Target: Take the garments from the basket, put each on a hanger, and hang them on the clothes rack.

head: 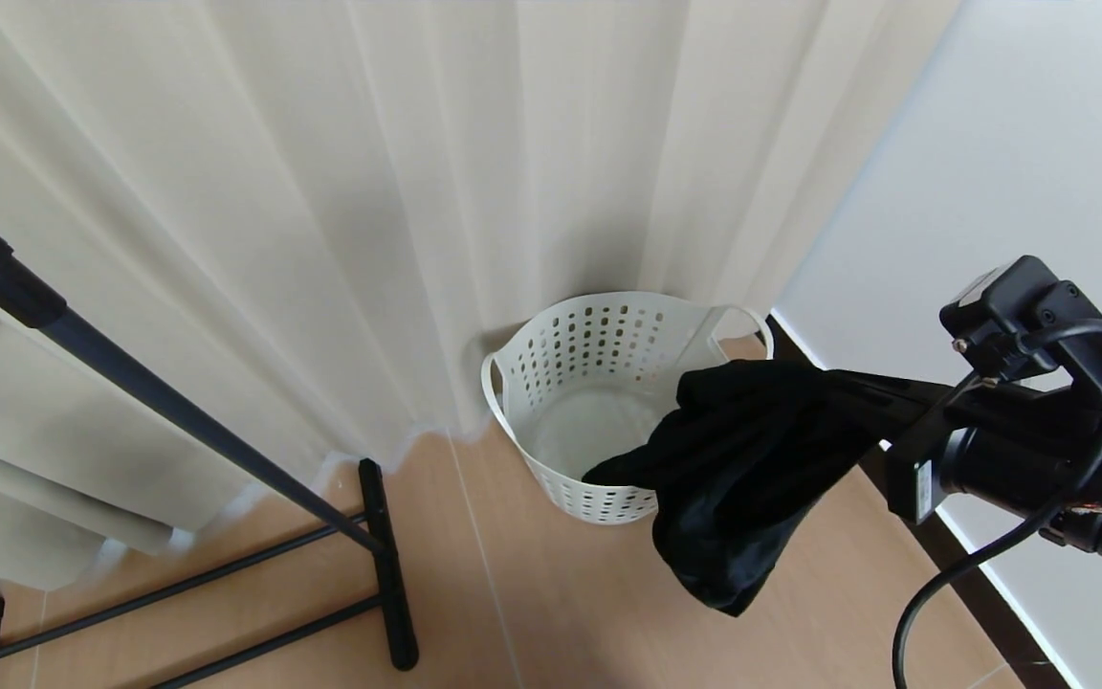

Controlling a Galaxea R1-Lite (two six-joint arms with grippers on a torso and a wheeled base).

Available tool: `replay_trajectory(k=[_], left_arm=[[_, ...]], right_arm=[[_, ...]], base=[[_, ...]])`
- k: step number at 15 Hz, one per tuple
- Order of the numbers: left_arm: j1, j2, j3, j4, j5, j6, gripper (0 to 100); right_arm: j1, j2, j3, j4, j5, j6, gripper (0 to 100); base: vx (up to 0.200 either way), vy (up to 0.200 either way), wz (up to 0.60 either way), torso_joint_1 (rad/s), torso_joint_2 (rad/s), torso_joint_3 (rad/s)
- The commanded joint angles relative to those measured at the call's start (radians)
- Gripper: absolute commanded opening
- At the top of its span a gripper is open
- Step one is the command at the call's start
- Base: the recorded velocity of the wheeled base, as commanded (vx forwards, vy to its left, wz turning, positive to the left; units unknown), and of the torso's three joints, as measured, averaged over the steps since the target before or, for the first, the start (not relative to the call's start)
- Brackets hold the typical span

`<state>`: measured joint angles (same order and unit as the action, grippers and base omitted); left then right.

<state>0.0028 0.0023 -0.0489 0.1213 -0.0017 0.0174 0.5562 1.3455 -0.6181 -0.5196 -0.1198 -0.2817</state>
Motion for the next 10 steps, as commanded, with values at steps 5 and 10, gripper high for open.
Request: replay_trajectory(k=[5, 10], left_arm=[[0.0, 0.001, 0.0, 0.0, -0.003, -0.007, 100], [0.0, 0.001, 0.0, 0.0, -0.02, 0.012, 100]], right_arm=[[-0.009, 0.017, -0.005, -0.002, 0.0, -0.001, 0], [-0.015, 0.018, -0.005, -0.002, 0.005, 0.001, 0]], base=[[0.0, 0.0, 0.0, 0.002, 0.0, 0.158], [0.0, 0.0, 0.0, 0.003, 0.0, 0.201]])
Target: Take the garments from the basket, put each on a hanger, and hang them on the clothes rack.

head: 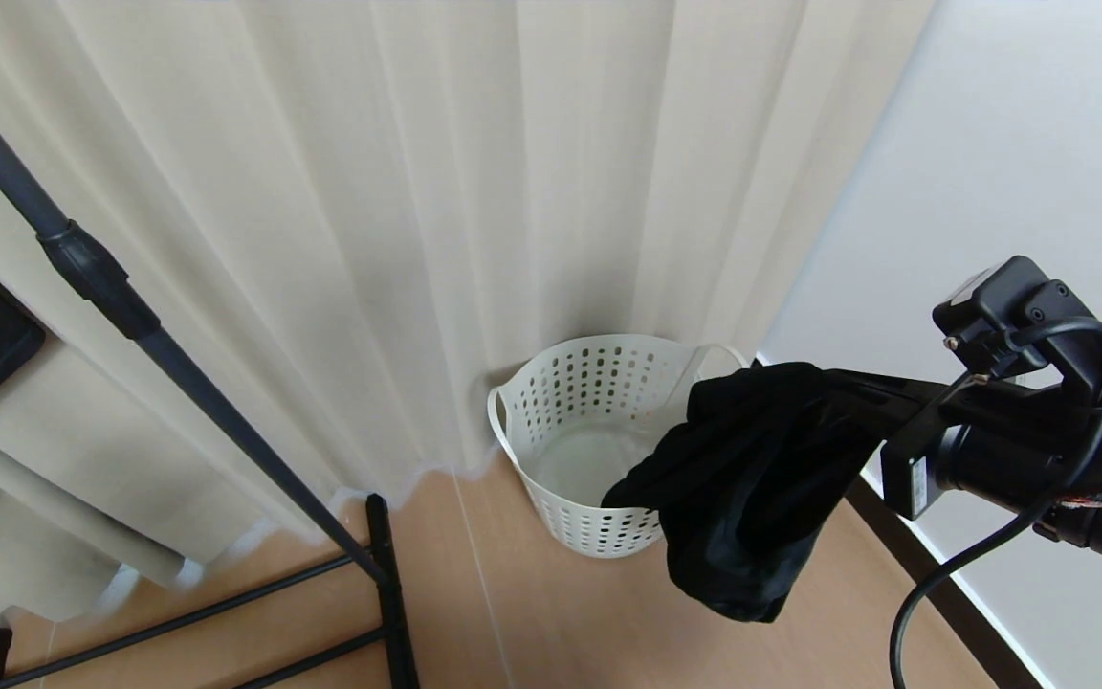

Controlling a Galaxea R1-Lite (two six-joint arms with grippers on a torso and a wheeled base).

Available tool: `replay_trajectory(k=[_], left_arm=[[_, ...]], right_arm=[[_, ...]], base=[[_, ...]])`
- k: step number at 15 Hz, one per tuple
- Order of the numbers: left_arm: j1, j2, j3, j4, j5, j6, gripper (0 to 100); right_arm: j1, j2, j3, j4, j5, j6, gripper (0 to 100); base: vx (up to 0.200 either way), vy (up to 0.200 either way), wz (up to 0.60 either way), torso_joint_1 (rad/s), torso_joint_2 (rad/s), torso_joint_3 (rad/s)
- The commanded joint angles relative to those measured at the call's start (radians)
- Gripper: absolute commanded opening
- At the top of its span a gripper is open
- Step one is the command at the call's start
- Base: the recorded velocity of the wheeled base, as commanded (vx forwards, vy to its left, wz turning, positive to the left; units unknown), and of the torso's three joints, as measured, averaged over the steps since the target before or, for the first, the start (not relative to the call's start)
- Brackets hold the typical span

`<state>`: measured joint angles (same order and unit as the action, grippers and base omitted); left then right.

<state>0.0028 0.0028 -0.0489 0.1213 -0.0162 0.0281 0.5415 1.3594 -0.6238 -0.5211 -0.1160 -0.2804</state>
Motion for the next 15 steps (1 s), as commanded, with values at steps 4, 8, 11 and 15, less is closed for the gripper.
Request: replay_trajectory(k=[4, 8, 11, 15], left_arm=[[0.0, 0.0, -0.002, 0.0, -0.062, 0.012, 100], [0.0, 0.0, -0.002, 0.0, -0.061, 0.01, 100], [0.0, 0.0, -0.002, 0.0, -0.054, 0.001, 100], [0.0, 0.0, -0.002, 0.0, -0.054, 0.004, 100]], right_arm=[[-0.002, 0.029, -0.001, -0.002, -0.002, 0.0, 0], [-0.002, 0.029, -0.001, -0.002, -0.002, 0.0, 0], [-0.002, 0.03, 0.001, -0.002, -0.002, 0.0, 0], [-0.002, 0.03, 0.007, 0.0, 0.006, 0.001, 0]], base=[[0.0, 0.0, 0.0, 0.002, 0.0, 0.201], [0.0, 0.0, 0.0, 0.004, 0.0, 0.199], [0.0, 0.0, 0.0, -0.001, 0.0, 0.206], [0.0, 0.0, 0.0, 0.0, 0.0, 0.203]])
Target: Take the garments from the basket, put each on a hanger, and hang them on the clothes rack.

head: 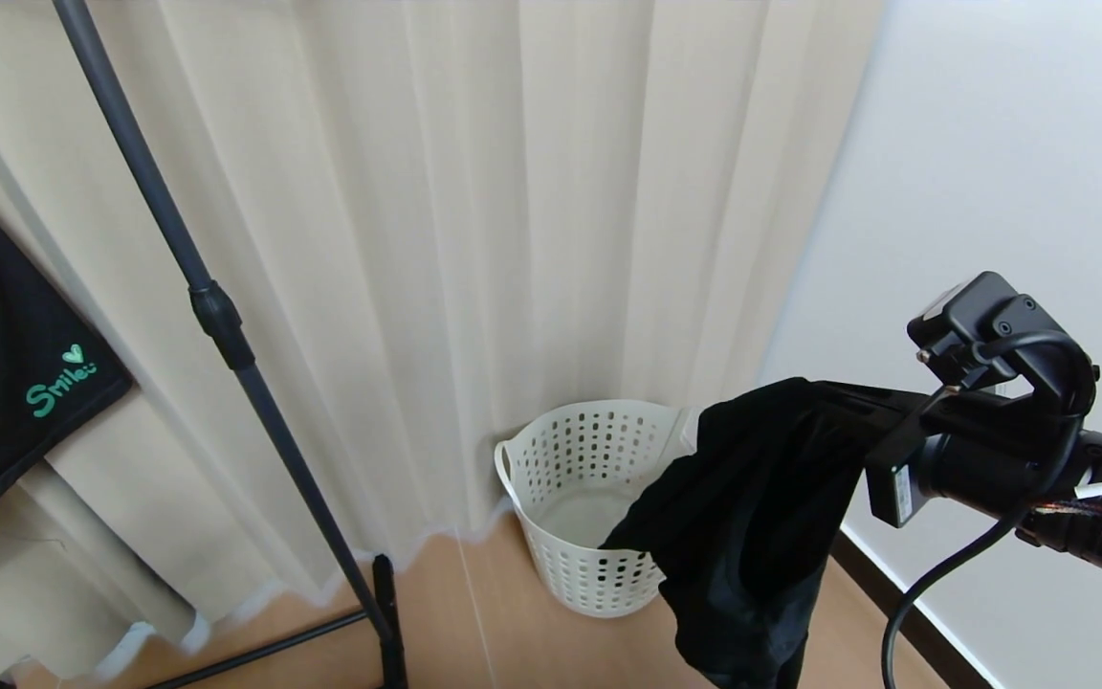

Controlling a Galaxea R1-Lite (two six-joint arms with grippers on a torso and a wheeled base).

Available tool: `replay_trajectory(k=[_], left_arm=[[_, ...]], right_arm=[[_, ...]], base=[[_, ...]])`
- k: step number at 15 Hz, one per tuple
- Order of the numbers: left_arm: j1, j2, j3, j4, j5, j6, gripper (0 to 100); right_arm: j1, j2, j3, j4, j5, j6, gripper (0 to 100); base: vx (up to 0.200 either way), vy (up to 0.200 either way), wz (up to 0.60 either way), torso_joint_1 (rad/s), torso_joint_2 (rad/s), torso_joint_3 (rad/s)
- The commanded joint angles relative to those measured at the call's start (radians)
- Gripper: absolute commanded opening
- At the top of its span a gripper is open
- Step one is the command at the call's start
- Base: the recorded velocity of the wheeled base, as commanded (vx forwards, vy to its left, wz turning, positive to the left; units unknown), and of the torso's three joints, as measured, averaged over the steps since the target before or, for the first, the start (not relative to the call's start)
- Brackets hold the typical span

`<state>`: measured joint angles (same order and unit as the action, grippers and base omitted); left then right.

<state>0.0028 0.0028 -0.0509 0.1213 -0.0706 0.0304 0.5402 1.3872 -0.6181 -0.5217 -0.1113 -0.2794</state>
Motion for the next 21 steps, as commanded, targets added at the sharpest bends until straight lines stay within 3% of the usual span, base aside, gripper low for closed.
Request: replay_trajectory(k=[1, 5, 21], left_arm=[[0.0, 0.0, 0.0, 0.0, 0.0, 0.0, 100], [0.0, -0.001, 0.0, 0.0, 0.0, 0.0, 100], [0.0, -0.001, 0.0, 0.0, 0.0, 0.002, 100]], right_arm=[[-0.002, 0.003, -0.002, -0.001, 0.004, 0.0, 0], [-0.013, 0.009, 0.001, -0.001, 0.004, 0.002, 0], [-0.013, 0.006, 0.014, -0.001, 0.004, 0.0, 0]], base=[[0.0, 0.0, 0.0, 0.007, 0.0, 0.124], [0.0, 0.0, 0.0, 0.016, -0.11, -0.056], [0.0, 0.0, 0.0, 0.132, -0.46, -0.33]])
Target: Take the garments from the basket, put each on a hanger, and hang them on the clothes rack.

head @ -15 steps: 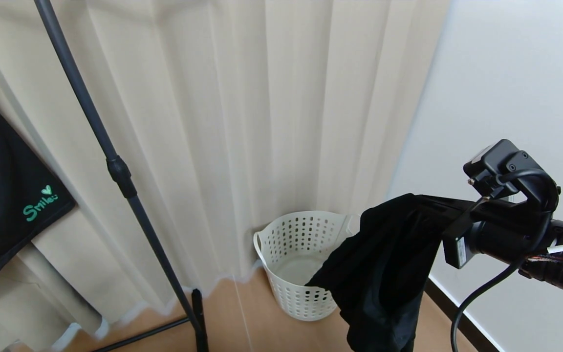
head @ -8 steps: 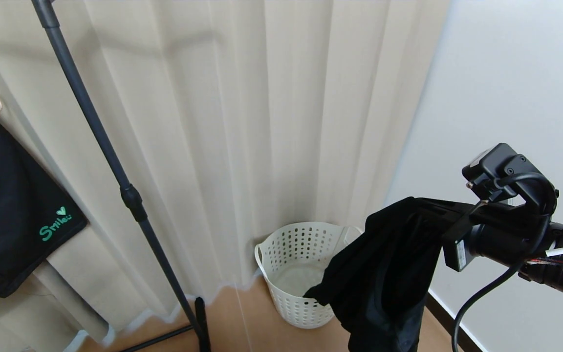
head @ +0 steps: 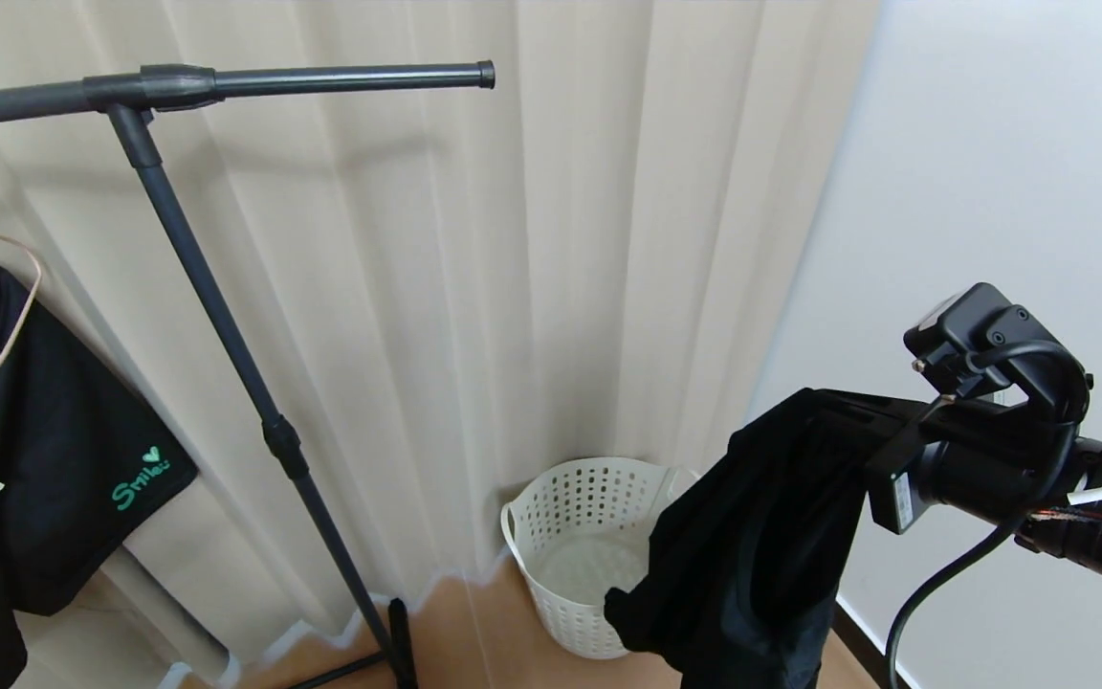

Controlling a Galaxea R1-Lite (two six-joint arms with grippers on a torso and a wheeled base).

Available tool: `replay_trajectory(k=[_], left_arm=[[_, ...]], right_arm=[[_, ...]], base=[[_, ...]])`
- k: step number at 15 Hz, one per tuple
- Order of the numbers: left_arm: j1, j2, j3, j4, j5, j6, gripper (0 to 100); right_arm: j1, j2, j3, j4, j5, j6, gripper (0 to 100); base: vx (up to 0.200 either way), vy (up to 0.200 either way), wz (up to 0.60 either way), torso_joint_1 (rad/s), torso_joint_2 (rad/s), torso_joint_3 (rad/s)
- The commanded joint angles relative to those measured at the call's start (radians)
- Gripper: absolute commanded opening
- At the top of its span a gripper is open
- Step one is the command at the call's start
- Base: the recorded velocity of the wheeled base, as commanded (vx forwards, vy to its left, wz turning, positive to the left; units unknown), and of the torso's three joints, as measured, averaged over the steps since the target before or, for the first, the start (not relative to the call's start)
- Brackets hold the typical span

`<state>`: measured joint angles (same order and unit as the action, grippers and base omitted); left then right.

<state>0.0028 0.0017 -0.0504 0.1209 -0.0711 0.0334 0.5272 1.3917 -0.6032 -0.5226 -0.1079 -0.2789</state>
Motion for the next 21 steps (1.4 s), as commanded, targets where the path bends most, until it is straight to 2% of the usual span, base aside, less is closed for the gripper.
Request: replay_trajectory(k=[1, 11, 21], left_arm=[[0.0, 0.0, 0.0, 0.0, -0.003, 0.002, 100], [0.0, 0.0, 0.0, 0.0, 0.001, -0.003, 100], [0.0, 0.0, 0.0, 0.0, 0.001, -0.003, 100]], right_arm=[[0.0, 0.001, 0.002, -0.001, -0.001, -0.002, 0], [0.002, 0.003, 0.016, -0.001, -0.001, -0.003, 0], [0.002, 0.004, 0.017, -0.001, -0.003, -0.008, 0]], base=[[0.0, 0.0, 0.0, 0.198, -0.53, -0.32], [0.0, 0.0, 0.0, 0.235, -0.56, -0.332], [0.0, 0.0, 0.0, 0.181, -0.39, -0.214]])
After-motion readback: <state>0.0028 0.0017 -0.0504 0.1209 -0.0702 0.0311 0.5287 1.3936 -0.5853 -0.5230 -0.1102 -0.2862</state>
